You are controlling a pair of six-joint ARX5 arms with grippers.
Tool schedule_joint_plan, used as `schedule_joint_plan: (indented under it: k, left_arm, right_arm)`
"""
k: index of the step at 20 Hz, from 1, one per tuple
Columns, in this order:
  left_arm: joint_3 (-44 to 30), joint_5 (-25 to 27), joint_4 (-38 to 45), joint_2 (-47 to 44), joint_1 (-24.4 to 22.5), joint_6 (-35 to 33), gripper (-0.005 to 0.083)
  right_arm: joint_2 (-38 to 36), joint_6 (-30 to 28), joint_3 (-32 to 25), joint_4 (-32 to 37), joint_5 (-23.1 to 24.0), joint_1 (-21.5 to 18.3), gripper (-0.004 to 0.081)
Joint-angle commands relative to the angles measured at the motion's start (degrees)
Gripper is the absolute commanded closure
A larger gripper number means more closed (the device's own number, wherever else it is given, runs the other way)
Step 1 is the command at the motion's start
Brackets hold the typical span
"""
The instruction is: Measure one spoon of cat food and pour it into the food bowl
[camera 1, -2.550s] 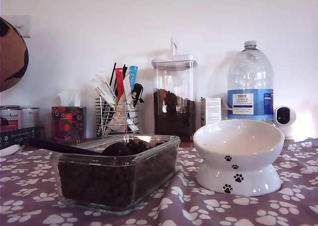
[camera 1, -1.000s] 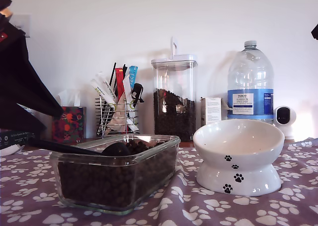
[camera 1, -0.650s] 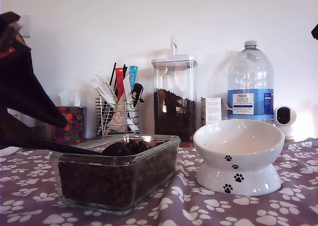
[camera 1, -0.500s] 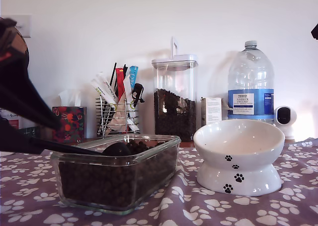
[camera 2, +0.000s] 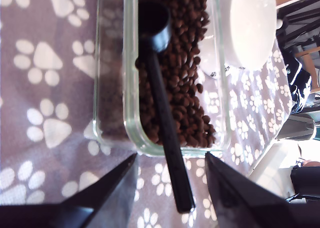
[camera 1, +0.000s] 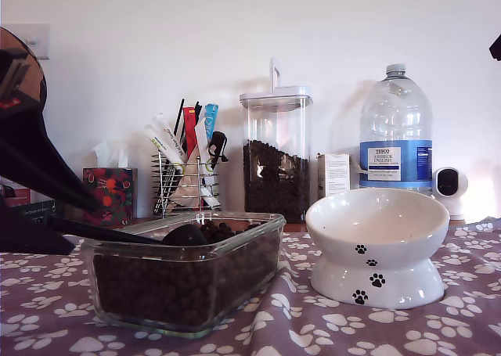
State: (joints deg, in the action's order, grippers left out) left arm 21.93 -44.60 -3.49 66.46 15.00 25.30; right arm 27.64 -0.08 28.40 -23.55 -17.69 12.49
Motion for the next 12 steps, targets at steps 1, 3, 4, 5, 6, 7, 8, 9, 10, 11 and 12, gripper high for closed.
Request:
schedule_joint_plan:
  k: [1, 3, 4, 5, 6, 7, 8, 9, 10, 11, 12]
  left_arm:
    - [-1.64, -0.17, 0.94, -0.2, 0.15, 0.42, 0.0395]
    - [-2.49, 0.04, 0.96, -0.17, 0.17, 0.42, 0.0396]
    - [-2.82, 0.04, 1.01, -0.2, 0.17, 0.42, 0.0396]
    - [-2.95, 0.02, 1.09, -0.2, 0.24, 0.42, 0.0397]
    - [-2.97, 0.04, 1.75, -0.2, 0.44, 0.42, 0.0397]
    - [-2.97, 0.0, 2.27, -0.2, 0.55, 0.57, 0.0397]
    - [-2.97, 0.0, 2.21, -0.17, 0.55, 0.76, 0.0397]
    - [-2.97, 0.04, 2.05, -0.15, 0.55, 0.74, 0.0397]
    - [-2.97, 0.04, 2.14, -0.15, 0.55, 0.72, 0.04]
    - [-2.97, 0.07, 2.21, -0.15, 0.55, 0.72, 0.0402]
    - [-2.97, 0.07, 2.19, -0.13, 0.55, 0.72, 0.0404]
  right_arm:
    - [0.33, 0.02, 0.59, 0.55, -0.37, 0.26, 0.078]
    - [0.33, 0.02, 0.59, 0.55, -0.37, 0.26, 0.078]
    - [0.33, 0.02, 0.59, 0.55, -0.37, 0.26, 0.078]
    - [0.33, 0.02, 0.59, 0.55, -0.37, 0.26, 0.078]
    - [0.33, 0.02, 0.59, 0.55, -0.35, 0.26, 0.078]
    - [0.33, 0.02, 0.59, 0.55, -0.35, 0.26, 0.078]
    - [0.33, 0.04, 0.59, 0.55, -0.35, 0.26, 0.078]
    - [0.33, 0.04, 0.59, 0.55, -0.35, 0.26, 0.078]
    - [0.33, 0.02, 0.59, 0.55, -0.35, 0.26, 0.078]
    - [0.33, 0.02, 0.59, 0.55, -0.35, 0.26, 0.078]
    - [0.33, 0.02, 0.59, 0.55, -0.35, 0.26, 0.078]
